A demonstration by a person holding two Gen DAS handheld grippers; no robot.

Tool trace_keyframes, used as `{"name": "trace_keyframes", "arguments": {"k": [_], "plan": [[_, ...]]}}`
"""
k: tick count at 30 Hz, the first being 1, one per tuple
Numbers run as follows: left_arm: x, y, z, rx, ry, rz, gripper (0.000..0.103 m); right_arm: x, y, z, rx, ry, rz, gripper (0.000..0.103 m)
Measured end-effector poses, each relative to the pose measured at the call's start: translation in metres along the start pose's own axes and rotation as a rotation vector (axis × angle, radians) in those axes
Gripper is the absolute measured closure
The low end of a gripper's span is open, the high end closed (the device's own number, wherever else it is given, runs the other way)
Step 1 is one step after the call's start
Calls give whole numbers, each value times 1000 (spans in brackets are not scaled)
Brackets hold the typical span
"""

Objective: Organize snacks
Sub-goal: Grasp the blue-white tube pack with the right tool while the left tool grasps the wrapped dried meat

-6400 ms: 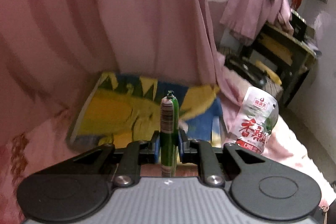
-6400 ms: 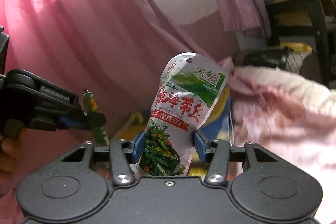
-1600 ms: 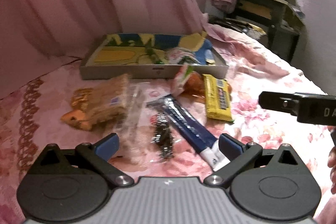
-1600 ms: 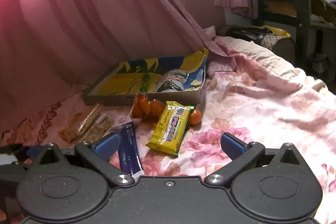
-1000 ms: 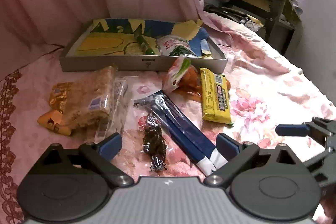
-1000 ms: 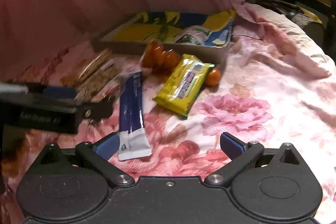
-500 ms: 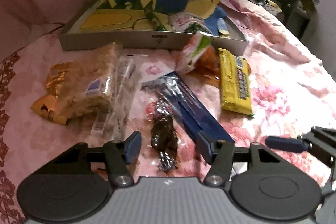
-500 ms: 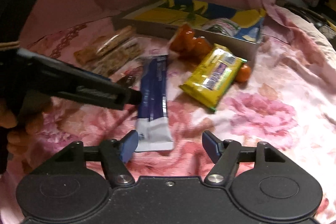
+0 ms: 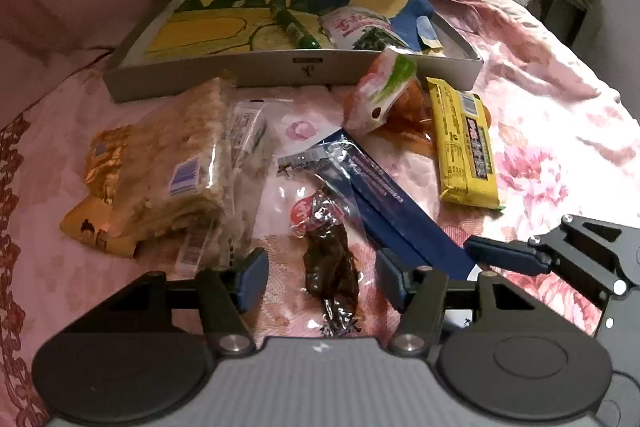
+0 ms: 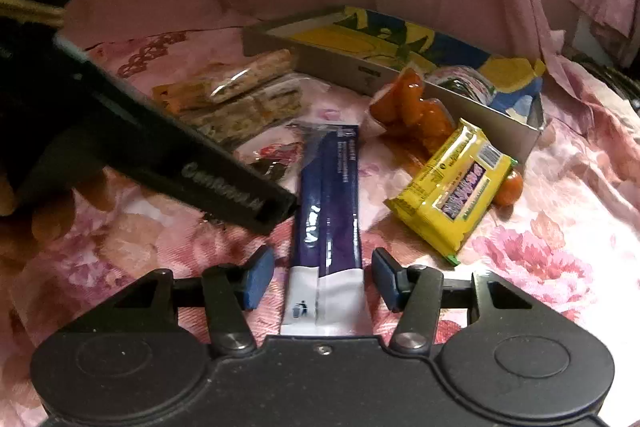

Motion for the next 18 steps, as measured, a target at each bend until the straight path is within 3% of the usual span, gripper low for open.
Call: {"name": "trace_keyframes", "arguments": {"k": [2,5,6,11,18], "plan": [[2,-1,-1,2,-2,3,38,3,0,-2,11,-2,1,51],[3,-2,-1,6,-2,10,43,6,-2,-2,4,-2,-10,63],[3,-2,-1,5,4,9,48,7,-2,-2,7,-2,-9,64],[-2,0,3,-36,8,-2,53,3,-2,-1,18,4,-7,70],[-20,11,0,-44,-27,-17,55,-10,6,14,-177,110,-25,73]]}}
Point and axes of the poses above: each gripper's, at about its wrist camera, not at the fingertips, and x roughly the way its jaws point, z to its left, y to its underside, the point moved 8 cm from there along x, roughly the way its jaws point, and after that the axes turned 4 degrees about y, right-handed, at the moved point
